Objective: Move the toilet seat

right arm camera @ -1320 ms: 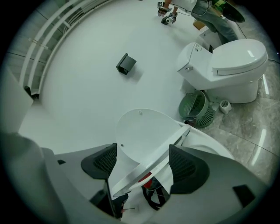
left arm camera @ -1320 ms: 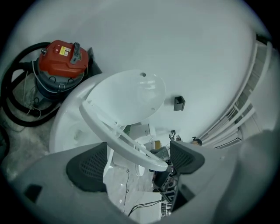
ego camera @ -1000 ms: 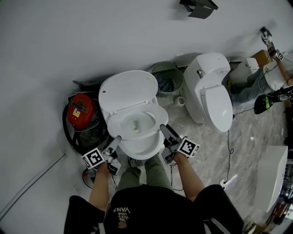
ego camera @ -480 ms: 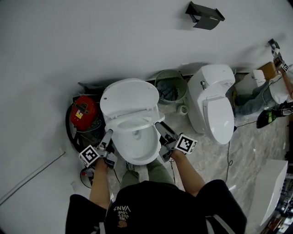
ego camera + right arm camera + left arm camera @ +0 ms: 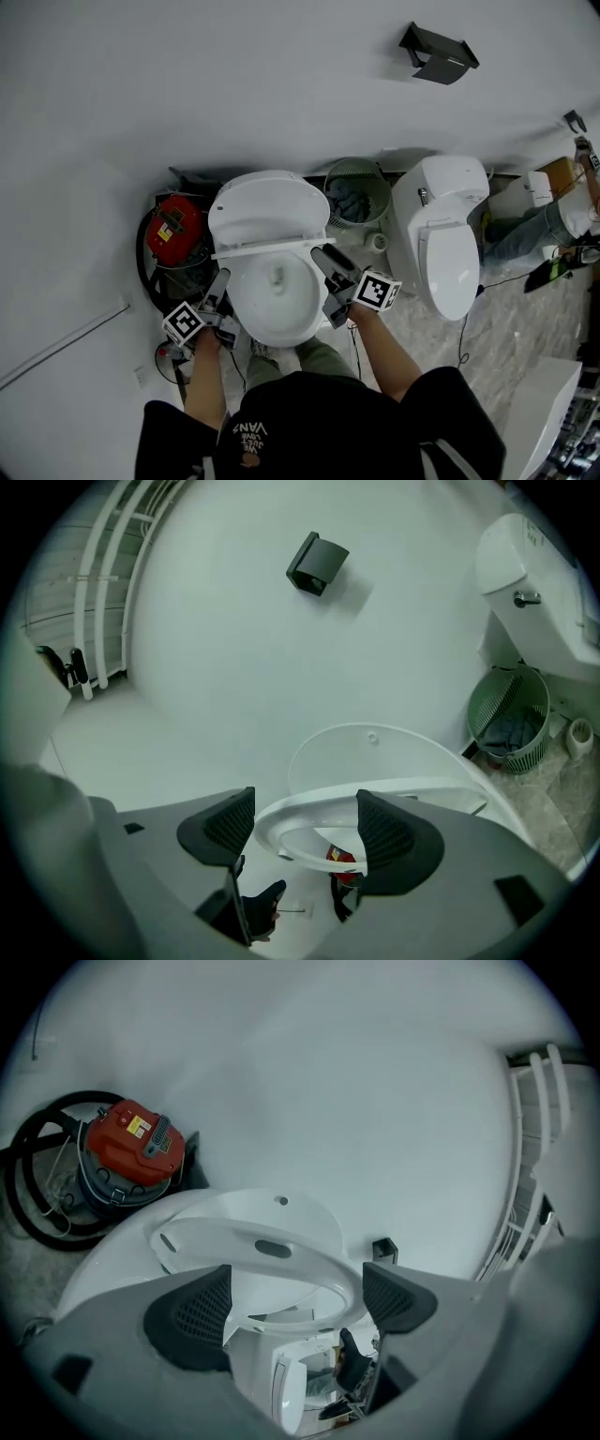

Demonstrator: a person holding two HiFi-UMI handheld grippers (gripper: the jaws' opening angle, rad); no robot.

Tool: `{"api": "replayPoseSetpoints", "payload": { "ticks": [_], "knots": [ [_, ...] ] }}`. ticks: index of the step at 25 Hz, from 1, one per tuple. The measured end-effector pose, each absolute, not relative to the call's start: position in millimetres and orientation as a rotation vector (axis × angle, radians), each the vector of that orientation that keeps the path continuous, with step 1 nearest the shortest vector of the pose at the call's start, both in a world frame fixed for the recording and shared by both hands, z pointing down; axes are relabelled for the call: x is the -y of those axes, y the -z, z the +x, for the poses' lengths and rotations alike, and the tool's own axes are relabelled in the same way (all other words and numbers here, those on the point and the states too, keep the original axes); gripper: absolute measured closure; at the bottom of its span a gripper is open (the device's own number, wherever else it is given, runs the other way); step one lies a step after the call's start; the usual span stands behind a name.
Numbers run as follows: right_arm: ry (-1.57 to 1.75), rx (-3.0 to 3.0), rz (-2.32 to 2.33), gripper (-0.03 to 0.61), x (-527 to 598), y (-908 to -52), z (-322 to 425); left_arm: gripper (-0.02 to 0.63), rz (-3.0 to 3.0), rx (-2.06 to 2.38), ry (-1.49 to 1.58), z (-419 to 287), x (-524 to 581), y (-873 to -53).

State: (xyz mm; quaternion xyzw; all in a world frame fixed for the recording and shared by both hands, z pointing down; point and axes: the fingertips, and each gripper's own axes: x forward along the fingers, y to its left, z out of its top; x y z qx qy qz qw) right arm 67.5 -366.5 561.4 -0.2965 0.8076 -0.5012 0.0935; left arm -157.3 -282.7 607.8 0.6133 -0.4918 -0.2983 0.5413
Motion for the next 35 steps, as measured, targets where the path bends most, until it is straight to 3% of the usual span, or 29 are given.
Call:
{"api": "replayPoseSetpoints", "payload": {
  "ticks": [22, 27, 35],
  "knots": [
    [1.363, -2.546, -0.935, 0.218, 460.4, -562.0, 33.3, 0.201, 1.454, 1.261, 0.798, -174.2, 272.2, -573.2],
    [1.394, -2.549, -0.932, 0.192, 462.6, -566.9, 25.6, 0.213, 1.468, 1.303, 0.776, -183.5, 268.7, -566.7],
    [1.316, -2.592, -1.080, 0.204, 446.3, -571.9, 42.2, 0.242, 1.474, 1.381, 0.699, -188.7, 266.7, -557.7]
  ]
}}
